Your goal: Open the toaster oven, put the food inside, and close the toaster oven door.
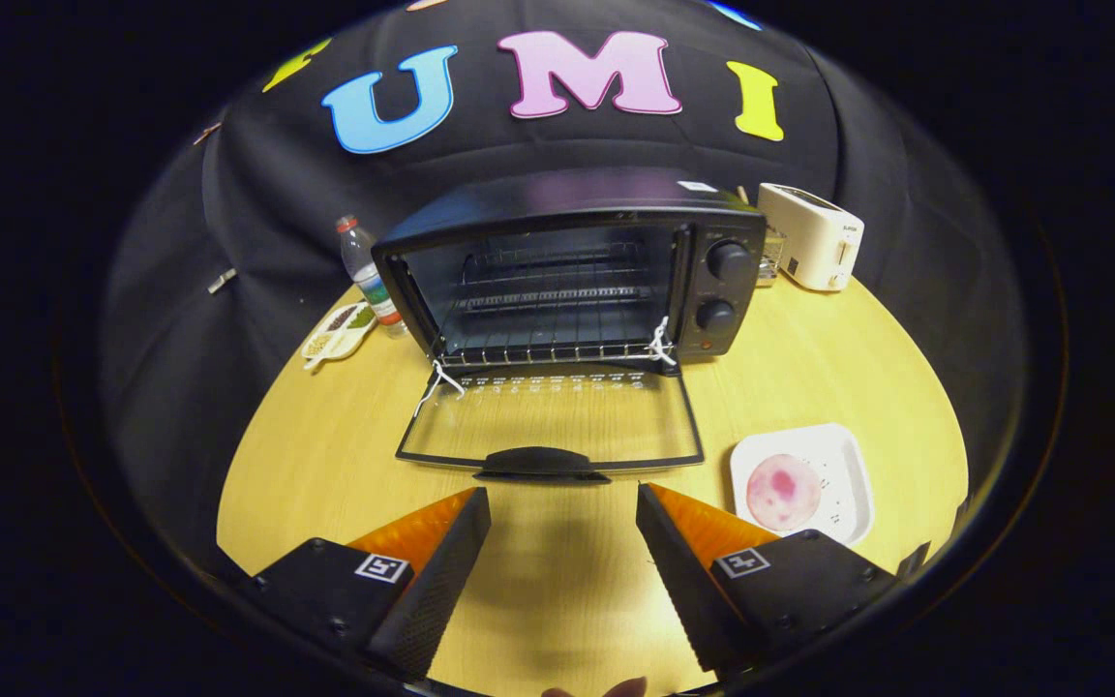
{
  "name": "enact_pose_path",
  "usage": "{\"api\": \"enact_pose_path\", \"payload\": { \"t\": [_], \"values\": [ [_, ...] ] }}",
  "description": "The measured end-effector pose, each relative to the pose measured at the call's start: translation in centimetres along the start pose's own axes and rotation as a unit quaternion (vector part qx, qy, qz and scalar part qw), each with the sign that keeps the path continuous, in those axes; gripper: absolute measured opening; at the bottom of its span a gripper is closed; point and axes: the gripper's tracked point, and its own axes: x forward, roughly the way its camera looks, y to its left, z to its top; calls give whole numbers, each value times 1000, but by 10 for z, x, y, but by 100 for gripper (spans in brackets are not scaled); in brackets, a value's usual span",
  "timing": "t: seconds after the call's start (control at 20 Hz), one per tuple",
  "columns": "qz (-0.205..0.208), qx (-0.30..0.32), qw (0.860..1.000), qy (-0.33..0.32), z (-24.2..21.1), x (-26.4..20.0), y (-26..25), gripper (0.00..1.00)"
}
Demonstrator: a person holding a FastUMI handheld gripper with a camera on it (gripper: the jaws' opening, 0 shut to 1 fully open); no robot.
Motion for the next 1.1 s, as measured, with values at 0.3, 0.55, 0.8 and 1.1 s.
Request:
{"api": "enact_pose_path", "payload": {
  "t": [0.3,0.55,0.8,1.1],
  "values": [
    [8,2,997,72,14,-40,-100,98],
    [-13,29,988,151,3,-27,-195,99],
    [-30,32,972,233,-28,3,-263,99],
    [-16,22,955,294,-58,47,-283,87]
  ]
}}
